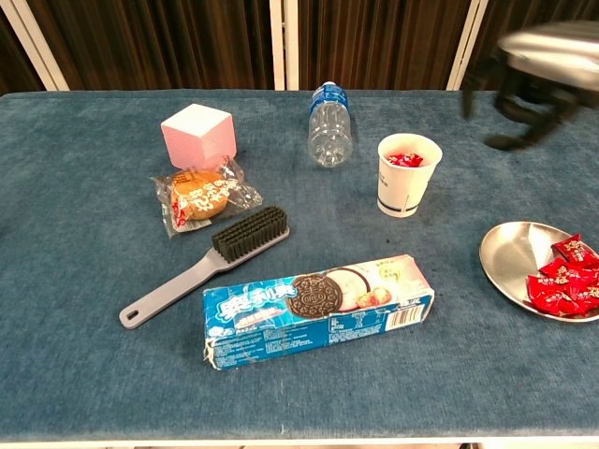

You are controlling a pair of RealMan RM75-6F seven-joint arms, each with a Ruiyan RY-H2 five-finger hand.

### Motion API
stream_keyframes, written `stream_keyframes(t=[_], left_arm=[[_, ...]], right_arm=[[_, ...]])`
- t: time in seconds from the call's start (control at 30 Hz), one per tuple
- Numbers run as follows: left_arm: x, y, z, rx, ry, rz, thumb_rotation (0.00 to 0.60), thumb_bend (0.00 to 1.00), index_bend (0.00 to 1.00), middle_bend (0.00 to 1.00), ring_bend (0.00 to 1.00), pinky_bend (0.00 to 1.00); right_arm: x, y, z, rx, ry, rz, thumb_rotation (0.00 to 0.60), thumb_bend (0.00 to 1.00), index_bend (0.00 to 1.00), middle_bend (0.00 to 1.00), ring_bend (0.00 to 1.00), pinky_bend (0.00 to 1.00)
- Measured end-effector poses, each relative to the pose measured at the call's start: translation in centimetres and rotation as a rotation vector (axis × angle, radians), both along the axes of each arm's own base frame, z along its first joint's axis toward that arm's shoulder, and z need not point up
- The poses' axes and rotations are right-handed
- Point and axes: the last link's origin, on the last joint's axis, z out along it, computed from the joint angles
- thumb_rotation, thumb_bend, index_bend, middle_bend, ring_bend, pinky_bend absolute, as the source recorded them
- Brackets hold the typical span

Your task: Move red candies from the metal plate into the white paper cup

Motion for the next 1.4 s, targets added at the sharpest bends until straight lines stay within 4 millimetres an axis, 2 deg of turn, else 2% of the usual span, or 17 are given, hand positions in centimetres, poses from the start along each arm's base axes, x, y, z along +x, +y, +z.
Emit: stream_keyframes(t=[0.13, 0.23, 0.43, 0.83, 1.4], left_arm=[[0.3, 0.2, -0.2, -0.003, -0.002, -0.011, 0.6, 0.0, 0.07, 0.1, 0.0, 0.0], [0.6, 0.2, -0.3, -0.005, -0.001, -0.02, 0.6, 0.0, 0.07, 0.1, 0.0, 0.0], [0.6, 0.0, -0.2, -0.001, -0.001, -0.015, 0.6, 0.0, 0.07, 0.1, 0.0, 0.0], [0.5, -0.5, 0.1, 0.007, 0.0, -0.001, 0.6, 0.0, 0.07, 0.1, 0.0, 0.0], [0.0, -0.7, 0.1, 0.009, 0.0, 0.015, 0.6, 0.0, 0.07, 0.1, 0.0, 0.0]], right_arm=[[-4.3, 3.5, 0.7, 0.032, 0.134, 0.002, 0.6, 0.45, 0.49, 0.91, 1.0, 1.0], [-7.4, 5.0, 1.2, 0.036, 0.22, -0.034, 0.6, 0.45, 0.49, 0.91, 1.0, 1.0], [-10.0, 5.2, 1.3, 0.045, 0.293, -0.07, 0.6, 0.45, 0.49, 0.91, 1.0, 1.0], [-10.3, 4.1, -1.7, 0.08, 0.319, -0.011, 0.6, 0.42, 0.48, 0.91, 1.0, 1.0], [-9.6, 3.5, -3.6, 0.116, 0.305, 0.0, 0.6, 0.42, 0.48, 0.91, 1.0, 1.0]])
